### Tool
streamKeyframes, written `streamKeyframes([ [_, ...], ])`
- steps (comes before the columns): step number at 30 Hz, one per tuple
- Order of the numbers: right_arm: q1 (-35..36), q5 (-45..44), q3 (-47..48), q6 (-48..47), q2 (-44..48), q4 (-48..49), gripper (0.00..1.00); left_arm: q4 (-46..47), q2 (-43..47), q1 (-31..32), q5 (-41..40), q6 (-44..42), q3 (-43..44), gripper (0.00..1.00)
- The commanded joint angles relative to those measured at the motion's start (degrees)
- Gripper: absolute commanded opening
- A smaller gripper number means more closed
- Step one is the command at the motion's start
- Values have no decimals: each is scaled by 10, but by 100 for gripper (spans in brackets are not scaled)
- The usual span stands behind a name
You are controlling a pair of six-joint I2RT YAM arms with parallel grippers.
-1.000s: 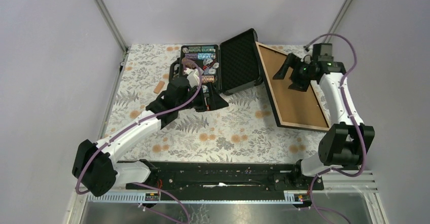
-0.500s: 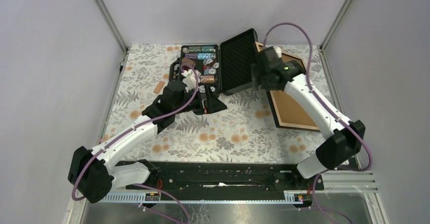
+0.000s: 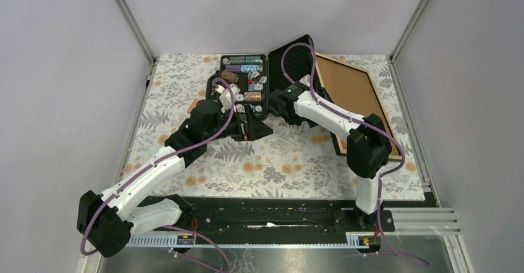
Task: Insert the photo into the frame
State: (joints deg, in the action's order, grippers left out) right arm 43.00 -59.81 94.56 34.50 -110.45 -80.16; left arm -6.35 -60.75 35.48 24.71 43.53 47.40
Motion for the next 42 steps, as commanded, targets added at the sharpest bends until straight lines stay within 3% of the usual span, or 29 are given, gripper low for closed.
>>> streamKeyframes([
  [1,3,-80,6,50,1,-44,69,14,25,-5,-2,-11,-8,99],
  [8,1,-79,-13,43,-9,-22,68,-11,55,-9,-9,-21,-9,99],
  [11,-10,-63,-33,16,0,14,63,-17,66,-12,-12,-23,-10,99],
  [14,-24,-28,-60,-27,23,71,44,-22,72,-13,-12,-23,-12,99],
  [18,-29,-13,-59,-59,51,98,2,-24,76,-14,-11,-20,-14,99],
  [21,-35,25,3,-95,78,86,0,-24,76,-15,-11,-20,-13,99],
  [25,-90,183,105,-163,138,95,0,-22,70,-15,-4,-20,-14,99],
  [28,-171,357,147,-185,183,114,0,-18,69,-16,0,-17,-18,99],
  [38,-460,835,40,-158,296,247,0,-34,71,-17,4,-27,-8,99],
  [42,-515,981,25,-124,288,281,0,-33,72,-18,5,-27,-8,99],
])
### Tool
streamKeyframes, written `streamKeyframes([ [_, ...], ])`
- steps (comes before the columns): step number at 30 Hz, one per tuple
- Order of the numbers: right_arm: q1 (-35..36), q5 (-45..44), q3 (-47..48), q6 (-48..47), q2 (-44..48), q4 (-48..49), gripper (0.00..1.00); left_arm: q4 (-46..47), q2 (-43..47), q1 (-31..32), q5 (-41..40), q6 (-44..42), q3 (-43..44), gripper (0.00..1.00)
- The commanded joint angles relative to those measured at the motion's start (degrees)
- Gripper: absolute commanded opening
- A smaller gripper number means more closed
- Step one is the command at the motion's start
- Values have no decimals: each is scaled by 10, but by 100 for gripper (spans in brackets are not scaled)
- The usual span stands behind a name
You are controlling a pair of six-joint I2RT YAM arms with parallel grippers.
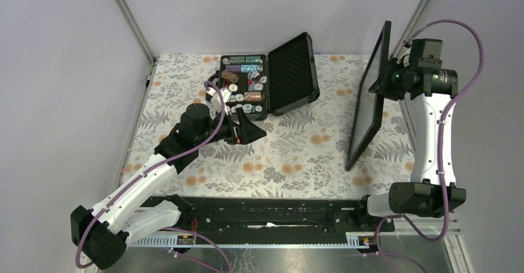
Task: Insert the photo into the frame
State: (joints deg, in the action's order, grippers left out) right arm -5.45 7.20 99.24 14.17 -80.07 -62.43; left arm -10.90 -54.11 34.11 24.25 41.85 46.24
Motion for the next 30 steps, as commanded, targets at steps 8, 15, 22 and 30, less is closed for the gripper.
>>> streamKeyframes([
  [8,-79,267,-30,77,-16,94,0,11,9,-7,11,-12,0,99],
  [15,-203,289,-274,57,7,187,0,5,11,-10,18,-17,0,99],
  [22,-239,335,-444,45,-10,303,3,-14,19,-11,19,-32,5,99],
  [30,-240,103,-543,38,7,342,38,-16,26,-12,21,-32,7,99],
])
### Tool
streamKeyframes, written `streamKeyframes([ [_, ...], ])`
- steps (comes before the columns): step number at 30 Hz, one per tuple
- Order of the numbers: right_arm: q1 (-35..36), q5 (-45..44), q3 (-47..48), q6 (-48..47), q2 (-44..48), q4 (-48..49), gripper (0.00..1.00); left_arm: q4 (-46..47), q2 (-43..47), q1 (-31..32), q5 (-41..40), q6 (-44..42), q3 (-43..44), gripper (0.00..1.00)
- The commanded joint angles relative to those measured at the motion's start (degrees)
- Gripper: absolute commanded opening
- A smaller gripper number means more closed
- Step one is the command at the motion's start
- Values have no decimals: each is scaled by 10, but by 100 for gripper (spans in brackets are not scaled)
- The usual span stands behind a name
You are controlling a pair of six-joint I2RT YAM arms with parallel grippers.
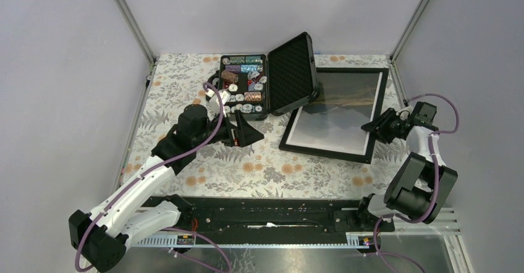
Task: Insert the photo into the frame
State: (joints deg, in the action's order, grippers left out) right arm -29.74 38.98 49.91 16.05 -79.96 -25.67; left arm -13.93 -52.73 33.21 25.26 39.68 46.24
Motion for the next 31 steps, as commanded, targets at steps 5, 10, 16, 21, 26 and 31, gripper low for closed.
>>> streamKeyframes([
  [5,46,-431,-23,39,58,-71,74,-24,18,-4,-15,-31,41,99],
  [10,222,-617,100,66,158,-213,100,-109,8,-4,-100,-94,147,99],
  [16,423,-486,292,75,255,-316,100,-209,-8,-4,-230,-164,354,99],
  [21,425,-330,411,53,349,-256,100,-242,-18,-4,-329,-205,507,99],
  [26,425,-330,520,28,366,-248,100,-248,-14,-4,-378,-225,571,99],
  [31,425,-346,494,11,413,-208,100,-269,-13,-5,-411,-227,584,99],
])
